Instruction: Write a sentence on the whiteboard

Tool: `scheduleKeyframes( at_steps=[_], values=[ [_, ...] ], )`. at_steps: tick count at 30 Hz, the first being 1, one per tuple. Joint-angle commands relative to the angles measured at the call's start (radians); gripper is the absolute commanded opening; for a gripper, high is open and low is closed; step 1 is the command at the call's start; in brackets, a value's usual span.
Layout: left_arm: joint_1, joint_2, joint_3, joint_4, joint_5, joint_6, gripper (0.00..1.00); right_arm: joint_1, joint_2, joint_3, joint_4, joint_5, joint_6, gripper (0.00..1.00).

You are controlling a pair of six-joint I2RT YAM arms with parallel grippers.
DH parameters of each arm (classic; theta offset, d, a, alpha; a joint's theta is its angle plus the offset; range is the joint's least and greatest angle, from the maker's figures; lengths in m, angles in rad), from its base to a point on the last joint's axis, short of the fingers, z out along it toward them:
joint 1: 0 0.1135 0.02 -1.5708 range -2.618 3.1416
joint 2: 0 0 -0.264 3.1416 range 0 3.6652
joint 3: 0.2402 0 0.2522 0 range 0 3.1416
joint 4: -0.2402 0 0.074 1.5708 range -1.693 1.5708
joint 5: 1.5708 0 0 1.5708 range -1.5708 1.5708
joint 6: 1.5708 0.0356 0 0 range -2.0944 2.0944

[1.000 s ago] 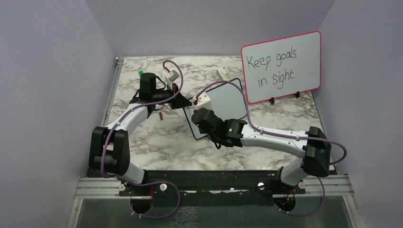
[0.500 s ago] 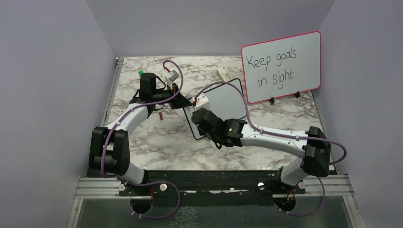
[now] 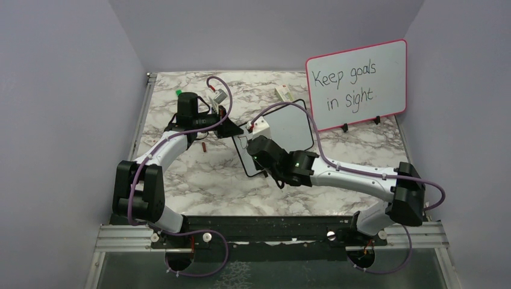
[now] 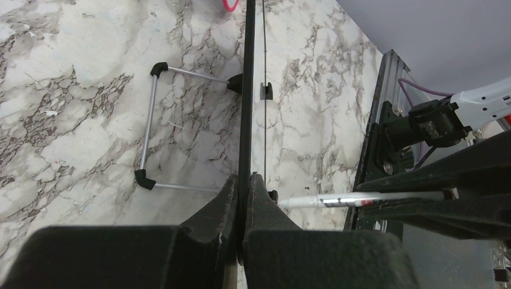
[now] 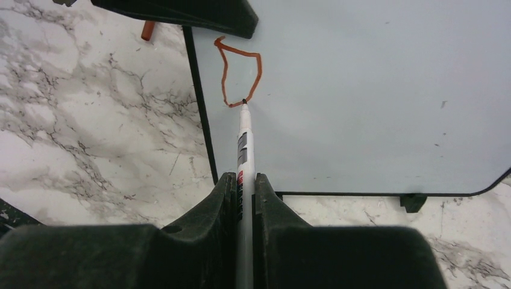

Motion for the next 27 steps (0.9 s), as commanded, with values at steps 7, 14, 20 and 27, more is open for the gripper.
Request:
scheduleKeyframes(
  at_steps=[7,14,20,27],
  values=[
    [-0.028,0.039,-0.017,-0.115,-0.066,0.062,0.00,-0.009,-0.073,-0.033,0.040,0.113,-0.024,0.01],
    [-0.029,0.041,-0.016,-0.119,-0.066,0.064,0.00,-0.009,-0.057,-0.031,0.082,0.103,-0.044,0.01],
    [-0.031,0.043,-0.014,-0.121,-0.064,0.065,0.00,-0.009,-0.037,-0.020,0.097,0.090,-0.058,0.01],
    [-0.030,0.044,-0.014,-0.121,-0.064,0.065,0.00,-0.009,-0.020,-0.014,0.106,0.105,-0.060,0.01]
  ],
)
